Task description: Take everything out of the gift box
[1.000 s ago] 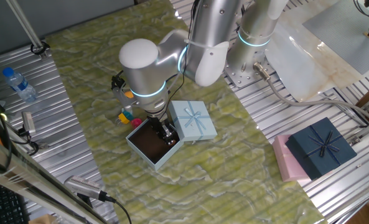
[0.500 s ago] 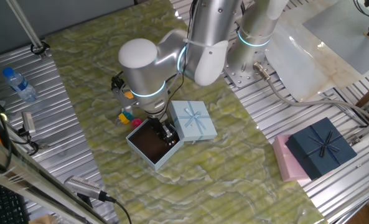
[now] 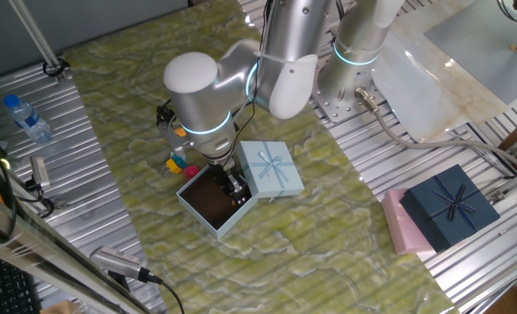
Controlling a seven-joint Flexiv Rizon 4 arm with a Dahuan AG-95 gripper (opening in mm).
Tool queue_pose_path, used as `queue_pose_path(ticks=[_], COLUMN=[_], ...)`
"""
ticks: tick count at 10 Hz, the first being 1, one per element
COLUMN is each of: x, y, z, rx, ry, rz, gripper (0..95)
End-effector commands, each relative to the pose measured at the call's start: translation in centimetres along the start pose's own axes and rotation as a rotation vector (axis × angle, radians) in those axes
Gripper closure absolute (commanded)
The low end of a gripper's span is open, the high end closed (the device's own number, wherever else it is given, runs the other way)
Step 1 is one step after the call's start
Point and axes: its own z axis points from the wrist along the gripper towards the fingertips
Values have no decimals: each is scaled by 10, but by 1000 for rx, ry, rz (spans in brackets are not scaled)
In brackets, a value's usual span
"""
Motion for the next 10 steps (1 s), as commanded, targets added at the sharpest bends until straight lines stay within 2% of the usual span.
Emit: queue_pose_path(ticks=[1,8,9,10], x=[0,10,10,10], y=[1,1,2,2], z=[0,6,6,5], rx=[5,5,5,6], ry=[-1,0,0,0], rz=[3,12,14,16], gripper=[570,570,760,760])
